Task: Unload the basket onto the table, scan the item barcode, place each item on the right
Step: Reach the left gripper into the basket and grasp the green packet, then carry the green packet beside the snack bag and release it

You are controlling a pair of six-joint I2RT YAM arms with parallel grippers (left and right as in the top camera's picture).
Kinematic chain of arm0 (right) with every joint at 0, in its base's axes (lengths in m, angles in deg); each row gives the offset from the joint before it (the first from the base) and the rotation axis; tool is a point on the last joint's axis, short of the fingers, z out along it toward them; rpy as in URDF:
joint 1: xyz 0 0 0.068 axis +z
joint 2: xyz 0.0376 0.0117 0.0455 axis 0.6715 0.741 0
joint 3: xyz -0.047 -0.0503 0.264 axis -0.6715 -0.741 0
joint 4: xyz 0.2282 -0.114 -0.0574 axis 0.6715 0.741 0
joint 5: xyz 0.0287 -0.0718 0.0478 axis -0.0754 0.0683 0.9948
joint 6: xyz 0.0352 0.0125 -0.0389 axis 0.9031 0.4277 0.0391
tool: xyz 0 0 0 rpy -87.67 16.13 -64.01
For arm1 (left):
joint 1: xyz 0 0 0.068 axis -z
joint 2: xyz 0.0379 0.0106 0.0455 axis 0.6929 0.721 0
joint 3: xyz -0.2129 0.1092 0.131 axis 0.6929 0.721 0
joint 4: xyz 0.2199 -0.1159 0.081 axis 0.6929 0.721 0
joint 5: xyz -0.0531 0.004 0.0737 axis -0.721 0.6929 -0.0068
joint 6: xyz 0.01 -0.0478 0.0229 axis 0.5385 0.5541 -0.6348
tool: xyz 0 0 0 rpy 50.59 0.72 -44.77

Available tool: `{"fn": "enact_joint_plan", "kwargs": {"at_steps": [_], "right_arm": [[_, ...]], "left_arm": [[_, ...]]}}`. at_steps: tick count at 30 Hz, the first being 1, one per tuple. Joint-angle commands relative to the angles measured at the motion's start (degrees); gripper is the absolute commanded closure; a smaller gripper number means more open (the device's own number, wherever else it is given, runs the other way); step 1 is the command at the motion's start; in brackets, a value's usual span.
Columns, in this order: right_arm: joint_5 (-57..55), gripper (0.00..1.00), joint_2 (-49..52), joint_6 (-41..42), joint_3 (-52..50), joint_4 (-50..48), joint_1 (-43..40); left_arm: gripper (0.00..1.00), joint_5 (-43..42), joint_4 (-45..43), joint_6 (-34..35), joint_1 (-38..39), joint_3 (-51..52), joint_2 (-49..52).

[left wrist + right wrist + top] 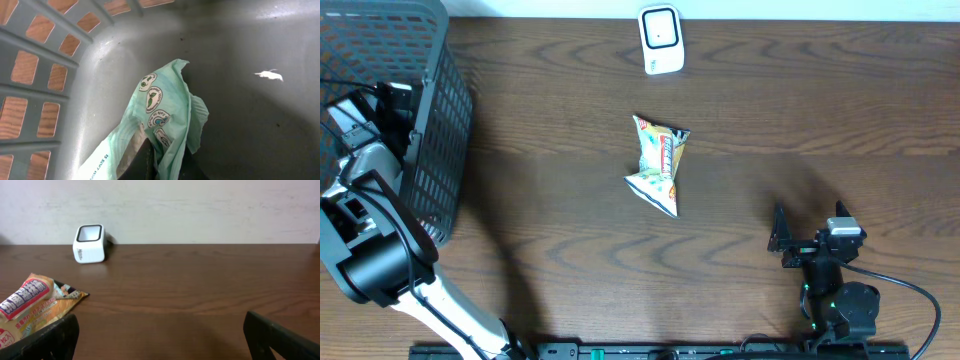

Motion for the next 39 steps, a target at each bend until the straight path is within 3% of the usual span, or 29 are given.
{"fn": "enact_joint_plan", "kwargs": {"at_steps": [1,13,18,22,27,31,39], "right_arm": [[0.13,0.01,-0.26,-0.66,-0.09,0.24,0.63],[0.13,0.01,-0.26,-0.66,-0.09,0.24,0.63],[0.15,0.01,-0.26,-0.66,-0.09,0.24,0.63],[0.13,0.01,-0.26,-0.66,-0.09,0.24,0.63],[0.13,0.01,-0.26,-0.66,-0.09,0.24,0.63],[0.13,0.01,-0.26,-0.66,-0.09,0.24,0.63],[0.13,0.01,-0.26,-0.66,-0.09,0.24,0.63]], "left_arm": [[0.93,4.37,2.6,7.67,-0.57,1.64,1.49],[0.93,2.01,3.04,33.48,-0.57,1.64,-22.67],[0.93,1.53,6.29,49.81,-0.39,1.64,-36.3],[0.93,-5.53,8.83,60.61,0.2,1.64,-45.4],[0.93,-17.55,9.29,64.78,4.13,1.64,-54.01],[0.93,-27.28,16.37,64.96,10.19,1.64,-59.17],[0.93,-27.87,37.4,64.92,25.81,1.77,-60.0]]}}
